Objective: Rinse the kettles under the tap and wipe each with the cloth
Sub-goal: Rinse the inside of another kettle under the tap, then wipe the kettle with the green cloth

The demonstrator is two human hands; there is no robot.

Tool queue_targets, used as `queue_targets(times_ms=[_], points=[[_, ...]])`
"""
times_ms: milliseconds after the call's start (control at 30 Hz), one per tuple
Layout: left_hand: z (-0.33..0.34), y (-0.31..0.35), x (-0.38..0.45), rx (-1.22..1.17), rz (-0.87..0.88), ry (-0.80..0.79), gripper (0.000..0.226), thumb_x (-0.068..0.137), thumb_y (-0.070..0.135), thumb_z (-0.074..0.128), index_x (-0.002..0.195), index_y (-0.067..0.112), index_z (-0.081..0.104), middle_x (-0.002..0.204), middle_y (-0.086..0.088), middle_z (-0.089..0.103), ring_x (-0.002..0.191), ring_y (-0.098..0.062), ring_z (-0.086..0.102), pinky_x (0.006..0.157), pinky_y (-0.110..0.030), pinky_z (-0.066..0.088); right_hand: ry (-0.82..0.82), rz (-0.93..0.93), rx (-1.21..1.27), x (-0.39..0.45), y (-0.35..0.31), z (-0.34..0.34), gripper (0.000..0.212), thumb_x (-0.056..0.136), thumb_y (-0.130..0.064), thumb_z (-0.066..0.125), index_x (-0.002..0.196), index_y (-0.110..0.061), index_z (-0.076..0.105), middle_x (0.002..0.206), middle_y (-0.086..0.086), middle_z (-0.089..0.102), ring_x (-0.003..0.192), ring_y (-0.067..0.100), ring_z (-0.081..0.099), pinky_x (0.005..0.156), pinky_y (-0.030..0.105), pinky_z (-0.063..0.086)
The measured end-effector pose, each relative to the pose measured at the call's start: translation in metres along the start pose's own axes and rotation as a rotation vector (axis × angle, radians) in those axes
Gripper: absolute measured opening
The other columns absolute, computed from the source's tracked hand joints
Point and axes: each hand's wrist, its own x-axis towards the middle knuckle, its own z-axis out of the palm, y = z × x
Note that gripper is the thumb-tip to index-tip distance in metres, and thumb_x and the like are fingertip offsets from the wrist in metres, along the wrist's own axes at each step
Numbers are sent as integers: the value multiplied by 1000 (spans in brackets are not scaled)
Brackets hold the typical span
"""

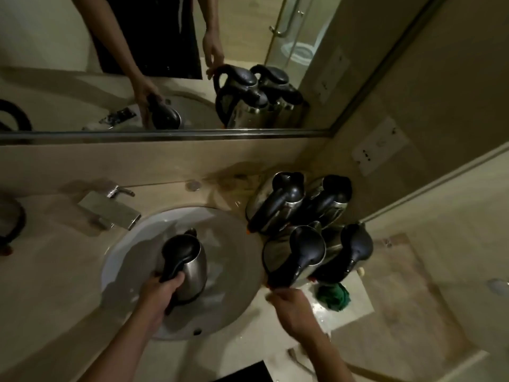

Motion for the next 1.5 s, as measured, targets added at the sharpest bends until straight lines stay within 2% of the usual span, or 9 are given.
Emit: queue_targets(times_ms=[100, 300, 500, 600, 800, 1067, 1233, 1367, 1500], points=[[2, 3, -25, 41, 11, -40, 28, 88, 15, 78, 112, 15, 65, 105, -13, 70, 100, -33, 66, 84, -44, 54, -205, 288, -384, 18, 50, -49, 20, 102, -10, 47, 98, -1, 64, 92, 11, 62, 74, 19, 63, 62, 29, 53], [17, 13, -84, 109, 48, -61, 9, 91, 6, 71, 86, 3, 64, 49, -2, 58, 52, -25, 52, 54, -29, 40, 361, 499, 12, 49, 103, -84, 79, 89, -28, 77, 148, -3, 32, 136, 26, 53, 118, 42, 60, 83, 40, 50], [32, 30, -107, 41, 92, -102, 12, 92, 4, 68, 81, 3, 62, 47, 0, 58, 50, -21, 54, 56, -31, 38, 458, 573, 449, 52, 99, -59, 31, 87, -7, 74, 112, 8, 63, 92, 22, 65, 85, 40, 63, 70, 45, 54], [31, 38, -112, -14, 100, -109, 8, 92, 9, 69, 94, 1, 69, 53, -2, 62, 60, -29, 56, 59, -35, 41, 471, 559, 598, 33, 82, -63, 13, 88, 2, 68, 93, 14, 68, 71, 17, 60, 62, 31, 52, 54, 34, 39], [23, 61, -127, -83, 191, -116, 21, 92, 6, 67, 72, 9, 62, 47, -1, 55, 50, -28, 50, 59, -39, 40, 659, 111, 701, -53, 5, -88, 24, 103, -14, 60, 81, -14, 70, 81, 11, 71, 81, 27, 67, 72, 39, 52], [-15, 114, -167, -178, 346, -240, 20, 85, 13, 75, 102, 3, 72, 60, 3, 62, 62, -28, 55, 62, -45, 39, 225, -410, 1097, -114, -124, -83, 22, 95, -33, 57, 96, -25, 77, 102, 1, 76, 101, 21, 73, 81, 39, 60], [-26, 138, -195, -249, 421, -275, 36, 71, 20, 80, 103, 4, 76, 70, -7, 69, 63, -21, 63, 65, -43, 41, 324, -825, 817, -110, -194, -18, 13, 101, -25, 67, 104, -16, 77, 101, 2, 74, 97, 20, 72, 80, 30, 61], [-42, 144, -200, -321, 427, -319, 18, 85, 17, 75, 96, 3, 75, 67, -9, 64, 63, -22, 62, 61, -42, 45, 562, -1311, 39, -77, -203, 4, 30, 97, -31, 64, 120, -16, 75, 124, 2, 60, 117, 24, 55, 97, 38, 49], [-54, 143, -204, -358, 410, -327, 13, 87, 20, 71, 78, 11, 73, 56, 3, 57, 54, -14, 56, 58, -32, 42, 386, -1118, 54, -51, -208, 6, 58, 104, -62, 34, 154, -38, 50, 162, -4, 42, 153, 20, 33, 124, 45, 30]])
